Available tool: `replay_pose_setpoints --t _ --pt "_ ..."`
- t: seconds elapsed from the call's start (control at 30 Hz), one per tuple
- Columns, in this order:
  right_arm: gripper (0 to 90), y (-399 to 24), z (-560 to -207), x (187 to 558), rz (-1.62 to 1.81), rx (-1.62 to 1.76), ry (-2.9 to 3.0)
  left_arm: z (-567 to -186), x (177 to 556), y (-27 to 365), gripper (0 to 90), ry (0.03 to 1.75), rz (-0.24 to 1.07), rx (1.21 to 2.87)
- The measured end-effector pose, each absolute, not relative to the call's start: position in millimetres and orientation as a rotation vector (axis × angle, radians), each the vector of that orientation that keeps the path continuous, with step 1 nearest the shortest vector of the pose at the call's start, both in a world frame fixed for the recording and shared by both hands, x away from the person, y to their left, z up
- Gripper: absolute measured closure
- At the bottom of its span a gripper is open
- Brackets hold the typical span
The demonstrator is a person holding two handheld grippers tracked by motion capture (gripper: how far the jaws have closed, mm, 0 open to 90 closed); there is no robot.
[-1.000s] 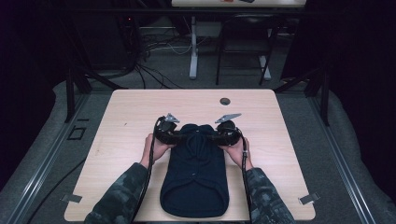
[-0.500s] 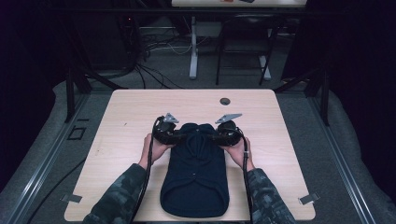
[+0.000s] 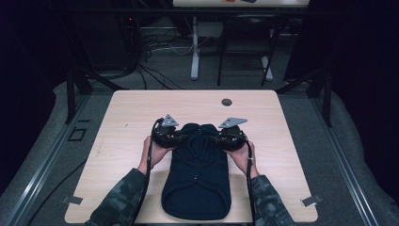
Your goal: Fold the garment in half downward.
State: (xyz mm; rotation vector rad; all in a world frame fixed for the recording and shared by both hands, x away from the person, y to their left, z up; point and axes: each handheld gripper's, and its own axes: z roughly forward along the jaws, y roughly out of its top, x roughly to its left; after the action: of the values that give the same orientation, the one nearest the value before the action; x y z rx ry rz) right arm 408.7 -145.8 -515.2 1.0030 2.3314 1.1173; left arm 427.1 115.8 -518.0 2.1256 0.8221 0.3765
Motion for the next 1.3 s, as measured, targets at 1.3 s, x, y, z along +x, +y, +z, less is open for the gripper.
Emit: replay_pose_setpoints --t 1.3 --pt "62.4 -158 -490 387 1.262 0.935 2.356 -487 395 116 74.0 0.639 0.57 2.145"
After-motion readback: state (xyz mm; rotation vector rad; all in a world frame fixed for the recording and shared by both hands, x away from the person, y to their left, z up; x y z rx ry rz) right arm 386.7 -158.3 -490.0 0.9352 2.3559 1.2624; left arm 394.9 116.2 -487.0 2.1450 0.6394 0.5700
